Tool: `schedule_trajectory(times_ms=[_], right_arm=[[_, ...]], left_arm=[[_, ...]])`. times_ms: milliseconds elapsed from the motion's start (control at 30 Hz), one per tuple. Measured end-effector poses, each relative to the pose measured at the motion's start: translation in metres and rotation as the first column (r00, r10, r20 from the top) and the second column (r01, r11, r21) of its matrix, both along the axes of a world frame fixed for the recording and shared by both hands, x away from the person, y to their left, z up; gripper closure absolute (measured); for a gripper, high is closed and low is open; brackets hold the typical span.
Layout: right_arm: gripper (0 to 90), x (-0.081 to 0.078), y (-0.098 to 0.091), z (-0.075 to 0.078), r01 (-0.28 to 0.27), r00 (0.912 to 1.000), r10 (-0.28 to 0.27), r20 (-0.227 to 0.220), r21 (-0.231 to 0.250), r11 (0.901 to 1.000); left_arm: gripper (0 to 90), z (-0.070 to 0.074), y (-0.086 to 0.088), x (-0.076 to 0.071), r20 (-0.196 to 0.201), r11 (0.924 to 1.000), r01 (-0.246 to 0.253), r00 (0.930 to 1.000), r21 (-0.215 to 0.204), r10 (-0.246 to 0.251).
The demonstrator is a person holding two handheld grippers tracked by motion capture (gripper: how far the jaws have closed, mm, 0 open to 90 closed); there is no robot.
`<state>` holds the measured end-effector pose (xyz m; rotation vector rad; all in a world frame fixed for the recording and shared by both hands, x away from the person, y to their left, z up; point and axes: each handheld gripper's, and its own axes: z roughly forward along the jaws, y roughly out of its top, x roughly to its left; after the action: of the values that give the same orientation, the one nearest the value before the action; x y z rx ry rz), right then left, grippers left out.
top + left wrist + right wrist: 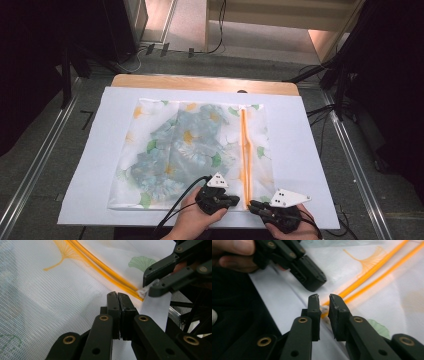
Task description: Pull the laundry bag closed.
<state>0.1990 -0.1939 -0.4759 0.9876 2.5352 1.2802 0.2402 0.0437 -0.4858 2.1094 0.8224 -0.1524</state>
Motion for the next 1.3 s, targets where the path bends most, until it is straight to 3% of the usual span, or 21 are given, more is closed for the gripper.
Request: schedule_trajectory(times_ms=[100,300,533,633,733,900,1200,1300], right_arm=[[88.9,0.003,-0.003,-0.001,0.009,0.9994,-0.008,-0.033,0.012,0.9999],[90.0,0.004,0.002,0.002,0.010,0.9997,-0.010,-0.023,0.020,0.9997],[90.0,0.006,0.003,0.003,0.028,0.9984,-0.028,-0.049,0.010,0.9996],[90.0,0.008,0.004,0.004,0.042,0.9967,-0.041,-0.070,0.005,0.9991],[90.0,0.010,0.005,0.003,0.058,0.9933,-0.057,-0.100,0.004,0.9983],[90.0,0.011,0.006,0.003,0.078,0.9898,-0.077,-0.120,0.004,0.9969],[90.0,0.011,0.008,0.008,0.082,0.9927,-0.083,-0.087,-0.007,0.9966],[90.0,0.013,0.008,0.007,0.080,0.9923,-0.079,-0.095,0.002,0.9968]], left_arm=[[88.9,0.000,0.000,0.000,0.002,1.0000,0.005,1.0000,0.004,-0.005],[88.3,0.000,0.001,0.000,0.002,1.0000,0.008,1.0000,0.004,-0.008],[90.0,0.003,-0.005,-0.011,0.066,0.9992,0.028,0.9974,0.027,-0.030],[90.0,0.004,-0.008,-0.013,0.035,0.9994,0.034,0.9988,-0.011,-0.033],[90.0,0.002,-0.011,-0.015,0.047,0.9986,0.042,0.9980,0.032,-0.043],[90.0,0.002,-0.011,-0.013,0.034,0.9986,0.042,0.9985,0.033,-0.043],[90.0,0.001,-0.009,-0.011,0.024,0.9985,0.049,0.9985,0.025,-0.050],[90.0,0.001,-0.009,-0.011,0.016,0.9989,0.043,0.9989,0.017,-0.044]])
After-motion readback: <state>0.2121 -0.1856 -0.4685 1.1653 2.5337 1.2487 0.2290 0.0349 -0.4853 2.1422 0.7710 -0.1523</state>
